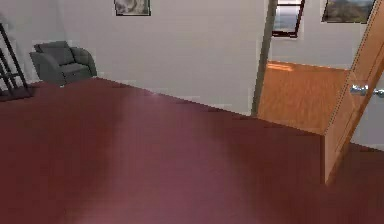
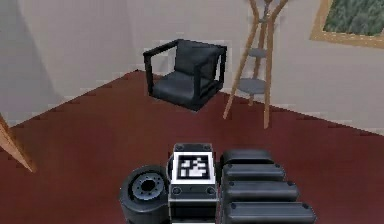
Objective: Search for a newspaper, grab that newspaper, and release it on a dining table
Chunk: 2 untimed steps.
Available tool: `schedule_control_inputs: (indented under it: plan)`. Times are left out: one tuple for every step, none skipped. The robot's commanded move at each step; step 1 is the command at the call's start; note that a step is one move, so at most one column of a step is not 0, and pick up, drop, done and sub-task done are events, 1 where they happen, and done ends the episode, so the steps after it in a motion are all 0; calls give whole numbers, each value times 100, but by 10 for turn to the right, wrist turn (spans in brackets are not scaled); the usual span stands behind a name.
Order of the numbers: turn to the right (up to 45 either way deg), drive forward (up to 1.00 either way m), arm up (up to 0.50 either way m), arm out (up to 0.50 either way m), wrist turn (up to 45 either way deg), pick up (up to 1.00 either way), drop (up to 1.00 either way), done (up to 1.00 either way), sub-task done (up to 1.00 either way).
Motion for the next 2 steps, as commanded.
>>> schedule_control_inputs:
  plan:
    - [0, 60, 0, 0, 0, 0, 0, 0, 0]
    - [-450, 0, 0, 0, 0, 0, 0, 0, 0]
